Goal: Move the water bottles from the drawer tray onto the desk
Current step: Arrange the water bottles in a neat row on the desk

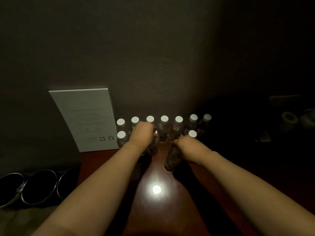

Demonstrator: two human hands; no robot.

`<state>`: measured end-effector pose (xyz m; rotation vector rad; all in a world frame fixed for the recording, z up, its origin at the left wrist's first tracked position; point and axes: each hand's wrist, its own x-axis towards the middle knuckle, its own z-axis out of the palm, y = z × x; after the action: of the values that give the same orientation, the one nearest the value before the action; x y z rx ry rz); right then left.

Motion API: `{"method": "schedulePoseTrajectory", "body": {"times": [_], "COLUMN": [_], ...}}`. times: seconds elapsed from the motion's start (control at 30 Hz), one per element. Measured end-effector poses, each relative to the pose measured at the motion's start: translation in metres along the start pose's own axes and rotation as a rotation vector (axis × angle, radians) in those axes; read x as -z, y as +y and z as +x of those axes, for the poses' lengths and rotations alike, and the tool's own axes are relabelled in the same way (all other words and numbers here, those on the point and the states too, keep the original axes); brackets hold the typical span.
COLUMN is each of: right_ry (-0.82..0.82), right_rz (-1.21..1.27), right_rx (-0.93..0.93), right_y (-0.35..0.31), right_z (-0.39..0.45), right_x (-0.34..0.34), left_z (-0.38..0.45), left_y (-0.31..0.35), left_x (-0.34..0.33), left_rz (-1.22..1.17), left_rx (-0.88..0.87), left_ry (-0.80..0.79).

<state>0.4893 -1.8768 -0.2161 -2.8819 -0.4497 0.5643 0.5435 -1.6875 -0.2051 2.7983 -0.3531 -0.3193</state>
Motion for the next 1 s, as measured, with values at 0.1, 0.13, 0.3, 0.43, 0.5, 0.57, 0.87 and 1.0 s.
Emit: {"method": "schedulePoseTrajectory", "body": {"times": [0.1, 0.13, 0.3, 0.43, 0.5, 0.57, 0.87, 1.0], "right_ry": [0.03, 0.049, 0.064, 0.071, 0.076, 0.085, 0.115, 0.131], "right_rz": [0.002, -0.004, 0.003, 0.007, 0.017, 0.024, 0.018, 0.031], "right_rx": [-0.039, -0.049, -0.092, -0.088, -0.086, -0.076, 0.033, 0.048], "right_y": [0.001, 0.002, -0.001, -0.005, -0.005, -0.004, 0.003, 0.004], "right_z": [0.011, 0.016, 0.039, 0.054, 0.06, 0.066, 0.066, 0.066], "right_x": [0.006, 0.009, 0.022, 0.025, 0.023, 0.023, 0.021, 0.02], "left_z": [0.003, 0.003, 0.007, 0.011, 0.013, 0.014, 0.019, 0.018], "left_y": [0.0, 0.0, 0.0, 0.0, -0.001, -0.001, -0.004, -0.006], "left_x": [0.0, 0.0, -0.001, -0.001, -0.001, -0.001, -0.001, -0.002], "left_rz": [-0.029, -0.039, -0.061, -0.078, -0.082, -0.091, -0.129, -0.134], "left_rx": [0.036, 0.044, 0.073, 0.09, 0.091, 0.093, 0.103, 0.096], "left_ry": [-0.01, -0.008, -0.001, -0.003, -0.013, -0.02, -0.039, -0.03]}}
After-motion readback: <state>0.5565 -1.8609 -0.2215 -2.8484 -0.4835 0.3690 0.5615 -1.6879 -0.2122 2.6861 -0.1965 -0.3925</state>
